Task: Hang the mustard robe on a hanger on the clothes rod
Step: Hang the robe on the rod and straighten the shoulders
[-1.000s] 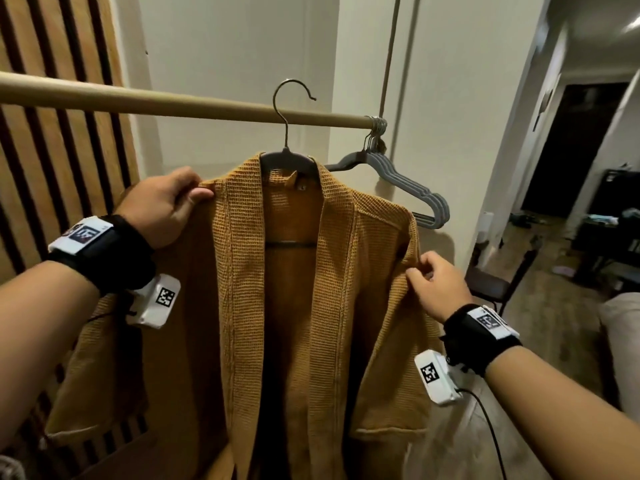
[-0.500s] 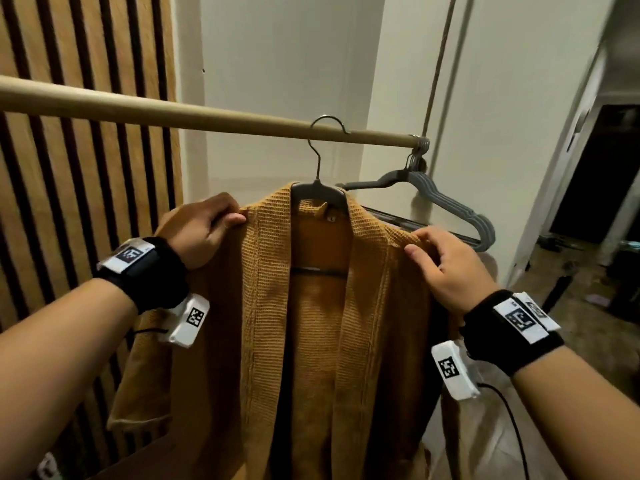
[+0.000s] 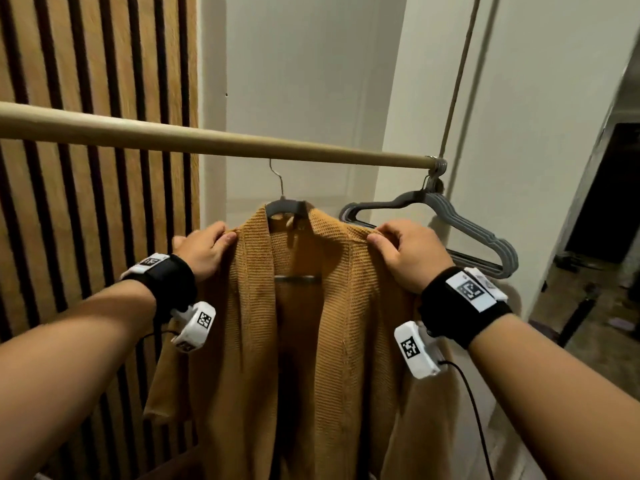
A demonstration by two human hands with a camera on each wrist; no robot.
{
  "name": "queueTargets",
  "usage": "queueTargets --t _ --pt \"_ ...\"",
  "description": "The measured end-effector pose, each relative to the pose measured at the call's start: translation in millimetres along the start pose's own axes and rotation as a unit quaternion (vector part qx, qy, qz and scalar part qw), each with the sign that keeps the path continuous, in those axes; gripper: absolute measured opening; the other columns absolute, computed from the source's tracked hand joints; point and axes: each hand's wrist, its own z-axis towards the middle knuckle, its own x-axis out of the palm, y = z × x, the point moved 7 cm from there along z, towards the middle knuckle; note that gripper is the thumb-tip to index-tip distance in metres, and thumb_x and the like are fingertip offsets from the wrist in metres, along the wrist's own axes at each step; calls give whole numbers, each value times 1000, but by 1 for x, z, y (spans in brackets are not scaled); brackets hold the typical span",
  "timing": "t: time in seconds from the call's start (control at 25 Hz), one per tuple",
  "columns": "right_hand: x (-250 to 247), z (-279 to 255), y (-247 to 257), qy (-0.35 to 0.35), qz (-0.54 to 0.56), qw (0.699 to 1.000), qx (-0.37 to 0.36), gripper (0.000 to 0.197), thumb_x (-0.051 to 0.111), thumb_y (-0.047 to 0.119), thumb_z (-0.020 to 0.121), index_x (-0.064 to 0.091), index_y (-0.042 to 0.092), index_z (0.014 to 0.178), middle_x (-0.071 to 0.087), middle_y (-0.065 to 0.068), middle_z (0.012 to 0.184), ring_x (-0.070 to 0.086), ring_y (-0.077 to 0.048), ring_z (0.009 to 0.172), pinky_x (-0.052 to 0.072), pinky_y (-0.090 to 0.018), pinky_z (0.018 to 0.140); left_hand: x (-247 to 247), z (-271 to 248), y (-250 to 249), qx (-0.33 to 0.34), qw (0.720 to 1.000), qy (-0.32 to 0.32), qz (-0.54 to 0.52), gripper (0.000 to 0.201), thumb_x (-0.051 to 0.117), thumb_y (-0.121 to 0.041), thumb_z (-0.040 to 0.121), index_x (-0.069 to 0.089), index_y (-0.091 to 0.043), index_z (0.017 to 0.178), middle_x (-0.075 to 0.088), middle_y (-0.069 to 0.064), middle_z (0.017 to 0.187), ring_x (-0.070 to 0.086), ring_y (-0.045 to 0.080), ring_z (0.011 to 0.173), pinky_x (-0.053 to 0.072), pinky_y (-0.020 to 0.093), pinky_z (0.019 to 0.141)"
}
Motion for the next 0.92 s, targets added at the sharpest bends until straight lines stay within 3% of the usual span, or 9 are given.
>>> queueTargets --t 0.28,0.4,0.56,0.72,0.84,0.92 --pt "-42 12 3 -66 8 998 11 35 54 53 89 72 25 100 73 2 96 65 -20 93 52 -38 85 -53 45 -42 60 996 -62 -32 27 38 -39 106 56 -20 99 61 4 95 52 24 93 34 51 101" --pt "-31 -12 4 -56 18 998 13 27 57 47 91 72 26 99 72 3 94 62 -17 89 49 -31 80 -45 49 -46 81 993 -47 -67 22 45 -36 104 60 -21 101 63 10 102 59 33 99 45 43 89" --pt "-5 -43 -2 -62 61 996 17 16 58 40 92 68 28 94 68 9 87 61 -11 83 47 -29 76 -21 47 -44 100 991 -15 -91 24 50 -29 103 65 -11 110 64 16 112 60 34 104 41 36 85" --pt "9 -56 -14 -74 108 991 39 14 60 38 93 69 28 97 69 10 89 62 -5 86 47 -24 76 -15 38 -41 135 986 -31 -98 18 53 -25 102 65 -13 101 67 15 101 61 35 97 43 37 82" --pt "15 -61 -32 -57 138 986 69 16 66 36 89 67 29 103 69 15 93 62 2 90 46 -16 79 -8 35 -24 93 991 -44 -90 18 58 -30 99 61 -14 105 65 11 99 61 34 96 42 36 80" --pt "23 -75 -57 -23 173 978 114 26 72 29 86 62 27 110 68 16 99 62 5 92 46 -15 81 0 28 8 6 996 -52 -78 43 67 -35 93 54 -10 125 61 16 120 57 38 115 45 43 97"
